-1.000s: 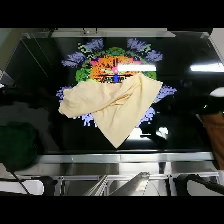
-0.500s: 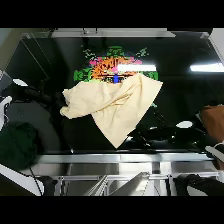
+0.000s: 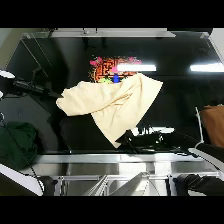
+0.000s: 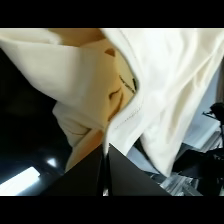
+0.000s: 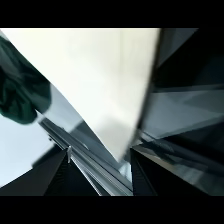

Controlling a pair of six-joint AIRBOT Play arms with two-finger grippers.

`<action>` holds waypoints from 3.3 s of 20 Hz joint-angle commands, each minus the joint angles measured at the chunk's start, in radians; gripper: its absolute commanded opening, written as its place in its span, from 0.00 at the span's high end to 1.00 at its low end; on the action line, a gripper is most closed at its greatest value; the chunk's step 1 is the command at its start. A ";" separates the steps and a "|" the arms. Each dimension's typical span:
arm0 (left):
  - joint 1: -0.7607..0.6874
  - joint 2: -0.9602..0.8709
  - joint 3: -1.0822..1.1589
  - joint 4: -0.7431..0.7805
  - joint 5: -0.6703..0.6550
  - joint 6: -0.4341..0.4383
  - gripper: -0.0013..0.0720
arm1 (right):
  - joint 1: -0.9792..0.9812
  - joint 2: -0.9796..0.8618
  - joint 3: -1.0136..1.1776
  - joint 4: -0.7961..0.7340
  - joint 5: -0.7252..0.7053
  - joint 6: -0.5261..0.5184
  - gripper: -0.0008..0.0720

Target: Fold the shirts.

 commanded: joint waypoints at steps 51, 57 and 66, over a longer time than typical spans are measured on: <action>0.330 0.025 0.132 0.179 -0.081 -0.203 0.00 | -0.835 -0.008 0.495 -0.577 0.533 -0.178 0.56; 0.241 -0.096 0.041 0.185 0.047 -0.167 0.03 | -0.779 0.099 0.235 -0.482 0.511 -0.257 0.56; 0.110 -0.269 0.156 0.190 -0.201 -0.121 0.69 | -0.766 0.248 0.152 -0.609 0.533 -0.125 0.56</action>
